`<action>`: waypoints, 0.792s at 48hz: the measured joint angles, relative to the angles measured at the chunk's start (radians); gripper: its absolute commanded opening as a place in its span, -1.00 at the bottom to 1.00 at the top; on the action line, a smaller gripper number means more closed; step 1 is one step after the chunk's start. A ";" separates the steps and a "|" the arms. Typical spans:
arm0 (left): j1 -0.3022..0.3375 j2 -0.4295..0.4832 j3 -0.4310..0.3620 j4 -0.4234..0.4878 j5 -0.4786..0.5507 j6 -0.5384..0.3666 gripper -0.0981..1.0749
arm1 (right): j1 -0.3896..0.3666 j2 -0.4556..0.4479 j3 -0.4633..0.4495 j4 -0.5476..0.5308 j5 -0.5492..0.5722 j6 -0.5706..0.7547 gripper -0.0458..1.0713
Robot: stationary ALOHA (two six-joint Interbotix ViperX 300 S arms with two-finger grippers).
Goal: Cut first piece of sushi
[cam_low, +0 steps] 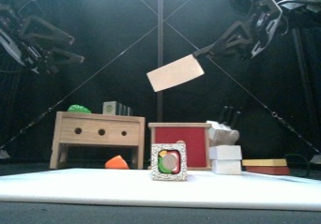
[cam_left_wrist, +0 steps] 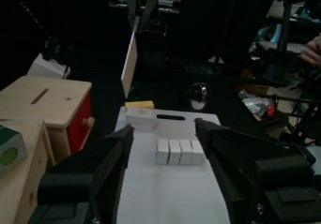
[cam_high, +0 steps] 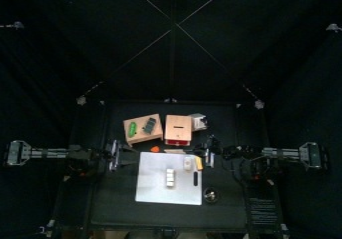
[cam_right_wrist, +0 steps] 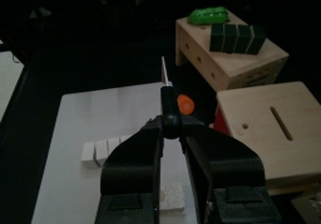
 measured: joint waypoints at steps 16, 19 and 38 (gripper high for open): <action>-0.003 0.083 -0.064 0.006 0.000 0.002 0.71 | -0.037 -0.038 0.141 0.140 -0.225 -0.020 0.04; -0.006 0.146 -0.109 0.025 0.000 0.003 0.71 | -0.075 -0.040 0.153 0.179 -0.307 -0.071 0.04; -0.021 0.500 -0.302 -0.106 -0.130 0.153 0.71 | -0.067 0.158 0.086 0.485 -0.353 -0.436 0.04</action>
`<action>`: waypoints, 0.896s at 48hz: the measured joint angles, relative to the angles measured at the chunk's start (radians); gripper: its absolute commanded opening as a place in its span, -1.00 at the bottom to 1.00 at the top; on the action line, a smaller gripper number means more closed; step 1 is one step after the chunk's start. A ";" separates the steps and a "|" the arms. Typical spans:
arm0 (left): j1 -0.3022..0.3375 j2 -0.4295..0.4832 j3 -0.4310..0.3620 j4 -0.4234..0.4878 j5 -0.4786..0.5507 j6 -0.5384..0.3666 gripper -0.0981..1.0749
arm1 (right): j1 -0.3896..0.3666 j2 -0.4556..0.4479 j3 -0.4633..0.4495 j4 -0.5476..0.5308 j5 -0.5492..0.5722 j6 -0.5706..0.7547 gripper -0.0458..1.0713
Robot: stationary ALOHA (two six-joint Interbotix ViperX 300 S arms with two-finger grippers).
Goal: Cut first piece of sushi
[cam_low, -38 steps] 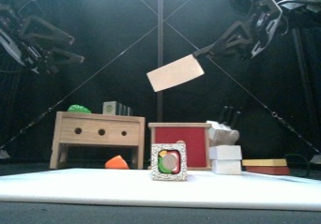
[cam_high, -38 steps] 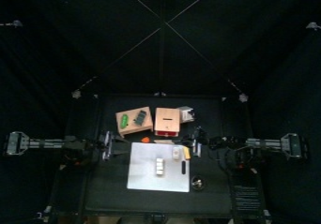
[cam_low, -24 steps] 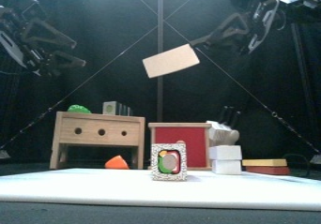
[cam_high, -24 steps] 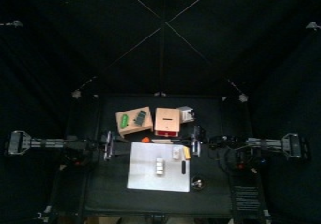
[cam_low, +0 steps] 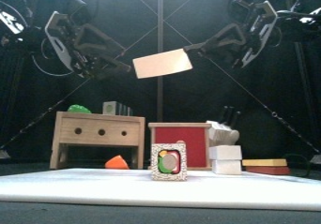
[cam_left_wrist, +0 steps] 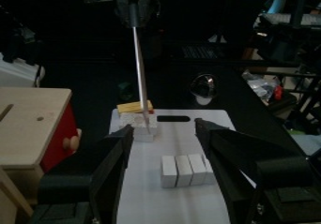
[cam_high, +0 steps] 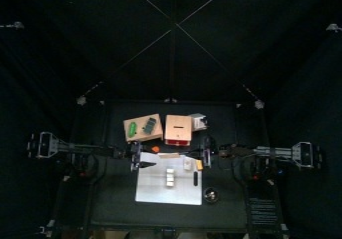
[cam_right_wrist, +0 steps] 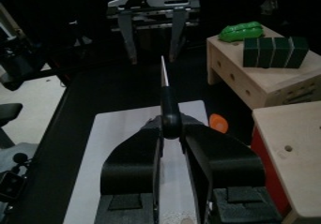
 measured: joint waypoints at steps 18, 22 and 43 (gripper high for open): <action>-0.018 0.043 -0.015 -0.075 -0.055 0.063 0.17 | 0.003 0.008 0.000 0.006 0.000 0.003 0.03; -0.018 0.043 -0.015 -0.058 -0.055 0.063 0.15 | 0.025 0.029 0.000 0.023 0.025 0.009 0.03; -0.041 0.048 0.012 -0.067 -0.069 0.063 0.86 | 0.161 0.028 -0.072 0.012 0.308 0.000 0.02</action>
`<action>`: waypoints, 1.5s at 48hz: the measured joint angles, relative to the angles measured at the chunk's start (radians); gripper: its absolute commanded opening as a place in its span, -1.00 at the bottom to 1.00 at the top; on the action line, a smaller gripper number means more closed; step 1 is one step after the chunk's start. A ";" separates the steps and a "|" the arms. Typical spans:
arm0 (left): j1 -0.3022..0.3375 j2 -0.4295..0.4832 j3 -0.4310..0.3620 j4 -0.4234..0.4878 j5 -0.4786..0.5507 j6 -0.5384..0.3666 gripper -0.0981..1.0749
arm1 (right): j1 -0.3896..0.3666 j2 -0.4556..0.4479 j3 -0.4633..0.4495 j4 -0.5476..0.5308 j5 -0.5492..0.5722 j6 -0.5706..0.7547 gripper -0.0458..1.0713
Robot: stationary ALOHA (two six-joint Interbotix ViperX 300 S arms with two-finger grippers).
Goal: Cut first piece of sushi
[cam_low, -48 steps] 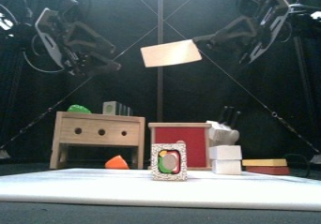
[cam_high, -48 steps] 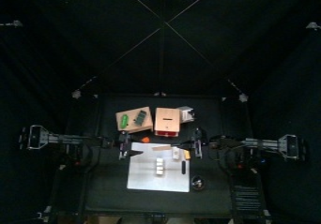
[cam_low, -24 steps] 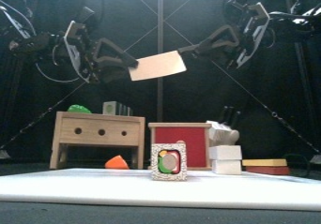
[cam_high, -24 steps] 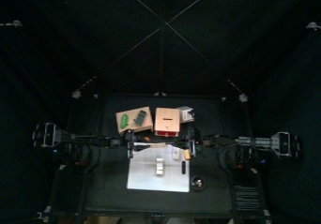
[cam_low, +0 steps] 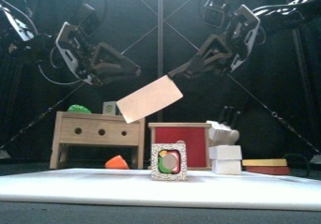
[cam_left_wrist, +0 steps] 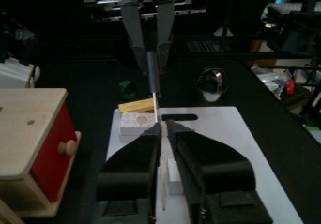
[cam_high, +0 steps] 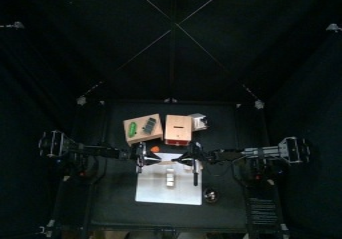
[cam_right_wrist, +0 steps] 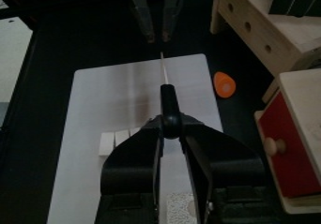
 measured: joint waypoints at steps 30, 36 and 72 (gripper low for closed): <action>-0.015 0.086 -0.058 -0.012 -0.124 -0.002 -0.13 | -0.083 -0.123 0.069 -0.025 -0.161 -0.002 0.02; -0.014 0.087 -0.043 0.000 -0.124 -0.002 -0.15 | -0.081 -0.080 0.069 -0.012 -0.158 0.008 0.02; -0.069 0.258 -0.044 0.138 -0.012 0.000 -0.17 | 0.118 0.239 -0.064 0.164 0.258 0.006 0.01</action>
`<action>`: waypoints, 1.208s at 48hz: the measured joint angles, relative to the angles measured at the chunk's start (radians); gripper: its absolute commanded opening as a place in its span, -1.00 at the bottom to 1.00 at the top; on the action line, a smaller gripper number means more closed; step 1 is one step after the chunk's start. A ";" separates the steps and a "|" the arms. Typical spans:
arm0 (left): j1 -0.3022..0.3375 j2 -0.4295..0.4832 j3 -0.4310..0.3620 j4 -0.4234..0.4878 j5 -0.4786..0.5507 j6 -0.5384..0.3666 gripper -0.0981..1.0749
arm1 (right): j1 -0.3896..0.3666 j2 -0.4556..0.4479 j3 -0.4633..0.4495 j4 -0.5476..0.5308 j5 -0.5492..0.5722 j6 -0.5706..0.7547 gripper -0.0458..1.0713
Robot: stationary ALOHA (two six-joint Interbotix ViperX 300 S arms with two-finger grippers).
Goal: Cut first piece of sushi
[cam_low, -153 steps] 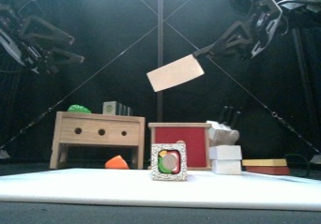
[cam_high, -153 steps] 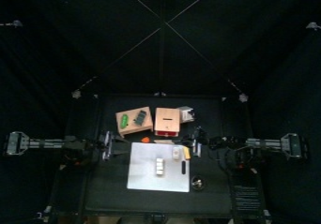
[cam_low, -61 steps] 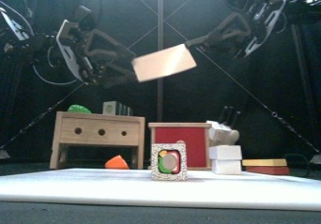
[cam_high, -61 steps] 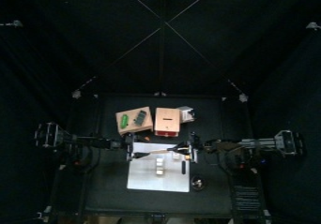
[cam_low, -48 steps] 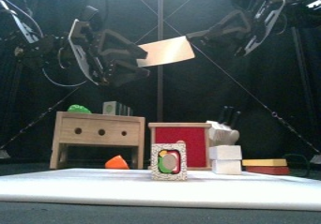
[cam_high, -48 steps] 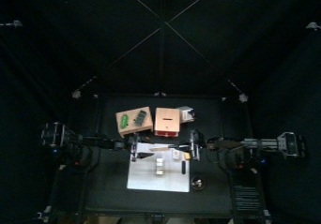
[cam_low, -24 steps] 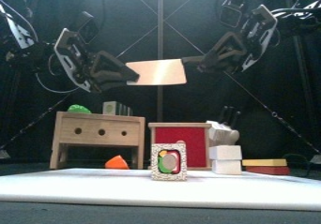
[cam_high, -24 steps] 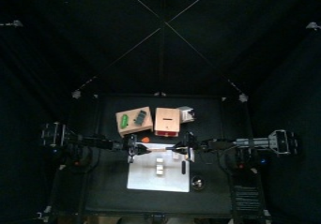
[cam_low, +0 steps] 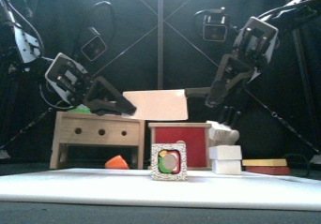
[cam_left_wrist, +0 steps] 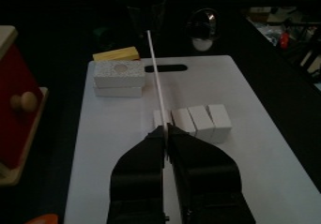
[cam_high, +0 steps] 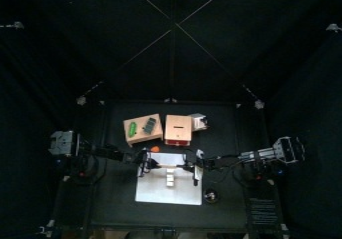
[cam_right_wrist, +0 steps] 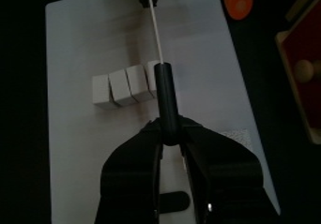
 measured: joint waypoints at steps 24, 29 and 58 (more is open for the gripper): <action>-0.071 0.044 -0.026 -0.129 0.075 0.106 -0.17 | 0.025 0.064 -0.014 0.003 0.038 0.000 0.01; -0.080 0.048 -0.029 -0.133 0.094 0.106 -0.17 | 0.032 0.066 -0.015 0.003 0.038 0.000 0.01; -0.069 0.051 -0.032 -0.147 0.097 0.114 -0.17 | 0.032 0.054 -0.020 -0.009 0.040 0.000 0.01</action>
